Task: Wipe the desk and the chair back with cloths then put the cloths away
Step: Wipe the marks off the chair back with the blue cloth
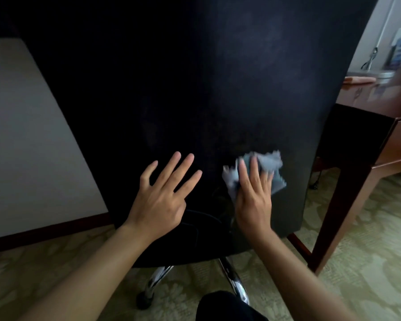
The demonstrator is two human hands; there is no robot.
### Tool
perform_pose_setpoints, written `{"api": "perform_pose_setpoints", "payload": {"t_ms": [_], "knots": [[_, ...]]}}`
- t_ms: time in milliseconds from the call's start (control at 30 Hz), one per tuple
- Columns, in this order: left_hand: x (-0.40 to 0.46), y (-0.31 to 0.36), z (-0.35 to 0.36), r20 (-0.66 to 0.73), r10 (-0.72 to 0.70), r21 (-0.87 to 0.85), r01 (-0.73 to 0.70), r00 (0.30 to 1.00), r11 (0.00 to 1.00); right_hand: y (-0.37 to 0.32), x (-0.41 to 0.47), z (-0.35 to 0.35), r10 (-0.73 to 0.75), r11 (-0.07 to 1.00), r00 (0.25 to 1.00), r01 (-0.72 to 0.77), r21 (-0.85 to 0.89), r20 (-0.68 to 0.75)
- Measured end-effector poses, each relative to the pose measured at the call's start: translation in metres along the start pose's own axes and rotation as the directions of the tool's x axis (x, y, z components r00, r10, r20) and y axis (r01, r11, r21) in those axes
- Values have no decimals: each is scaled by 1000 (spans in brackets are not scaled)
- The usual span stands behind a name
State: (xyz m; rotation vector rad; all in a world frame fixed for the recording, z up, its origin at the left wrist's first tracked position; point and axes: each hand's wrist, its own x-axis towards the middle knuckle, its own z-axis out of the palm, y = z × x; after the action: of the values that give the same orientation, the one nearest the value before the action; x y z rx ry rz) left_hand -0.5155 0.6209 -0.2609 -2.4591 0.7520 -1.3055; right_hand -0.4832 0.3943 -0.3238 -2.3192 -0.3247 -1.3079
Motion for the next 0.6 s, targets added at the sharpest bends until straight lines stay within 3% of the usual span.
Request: {"api": "perform_pose_setpoints", "payload": {"t_ms": [67,133,200,267,300,367,400,467,600], "knots": [[-4,0,2,4,-17,-1,17,1000,1000,-19,33,-1,-27,1000,994,29,13,-105],[-7,-1,4,12,-32,1,32,999,999,-24,27,2,-116,993,987,116,-11,-111],[-9,-5,6,14,-33,18,33,999,999,-8,-9,11,-329,943,944,330,-47,29],[-12,-8,6,28,-20,29,19,999,999,22,-51,16,-524,825,812,559,-84,258],[-13,-9,5,35,-12,31,11,999,999,36,-60,14,-575,764,742,637,-97,345],[-15,-11,2,48,-2,39,0,999,999,47,-48,7,-628,704,673,705,-83,392],[-15,-11,1,57,1,38,-4,998,999,44,-34,3,-643,704,674,707,-64,364],[-15,-8,2,60,-2,27,0,998,1000,31,7,-13,-612,764,754,642,-71,238],[-15,-4,2,58,-22,13,21,998,1000,-9,56,-22,-432,897,902,428,-112,-14]]}}
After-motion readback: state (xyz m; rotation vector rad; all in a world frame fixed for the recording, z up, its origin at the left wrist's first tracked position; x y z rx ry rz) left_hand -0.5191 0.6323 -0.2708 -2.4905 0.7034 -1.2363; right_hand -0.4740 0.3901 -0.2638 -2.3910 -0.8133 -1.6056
